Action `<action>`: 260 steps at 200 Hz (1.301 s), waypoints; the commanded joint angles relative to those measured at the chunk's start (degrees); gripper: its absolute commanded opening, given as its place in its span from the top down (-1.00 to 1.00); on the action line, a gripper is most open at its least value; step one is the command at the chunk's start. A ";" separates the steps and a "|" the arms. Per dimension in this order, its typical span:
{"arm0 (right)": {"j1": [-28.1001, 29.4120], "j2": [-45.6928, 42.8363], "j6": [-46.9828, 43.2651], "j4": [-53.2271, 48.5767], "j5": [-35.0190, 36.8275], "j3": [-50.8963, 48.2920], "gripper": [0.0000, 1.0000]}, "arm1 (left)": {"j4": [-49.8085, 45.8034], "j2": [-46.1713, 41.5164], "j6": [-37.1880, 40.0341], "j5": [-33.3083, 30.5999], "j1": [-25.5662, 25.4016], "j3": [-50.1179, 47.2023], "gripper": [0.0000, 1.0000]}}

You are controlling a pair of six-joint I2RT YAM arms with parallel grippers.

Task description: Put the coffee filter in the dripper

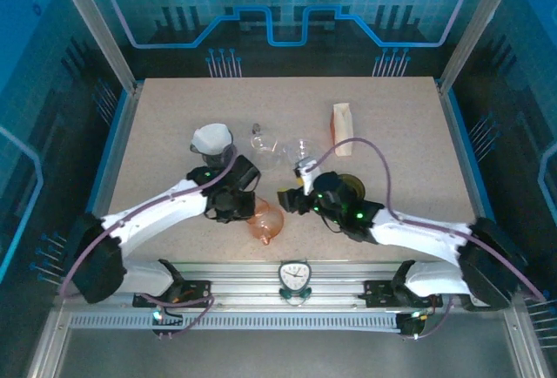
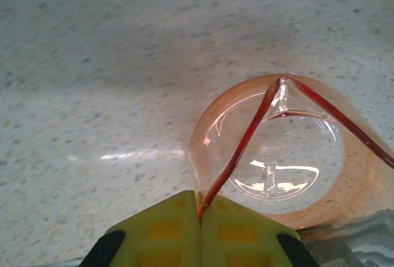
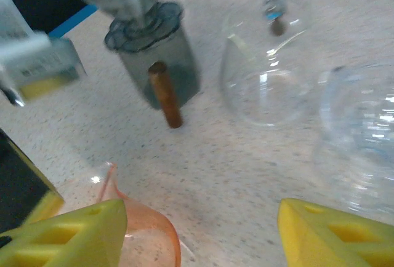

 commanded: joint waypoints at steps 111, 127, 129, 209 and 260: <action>-1.06 -20.91 6.74 -33.61 17.88 -1.68 -0.38 | 0.26 17.79 7.62 -7.78 -11.85 15.55 0.41; -1.06 -20.63 7.32 -34.35 18.02 -1.33 -0.38 | 1.61 16.71 6.71 -6.62 -12.13 15.46 0.28; -1.15 -20.59 7.40 -34.41 18.08 -1.31 -0.38 | 1.90 16.53 6.64 -6.38 -12.15 15.41 0.27; -11.74 -8.63 6.98 -32.44 3.23 8.72 -0.40 | 13.23 1.13 3.80 -3.53 -12.17 12.09 -0.68; -20.05 9.09 6.49 -27.04 -4.60 19.33 -0.34 | 24.27 -12.62 3.04 -6.20 -12.09 -2.53 -0.98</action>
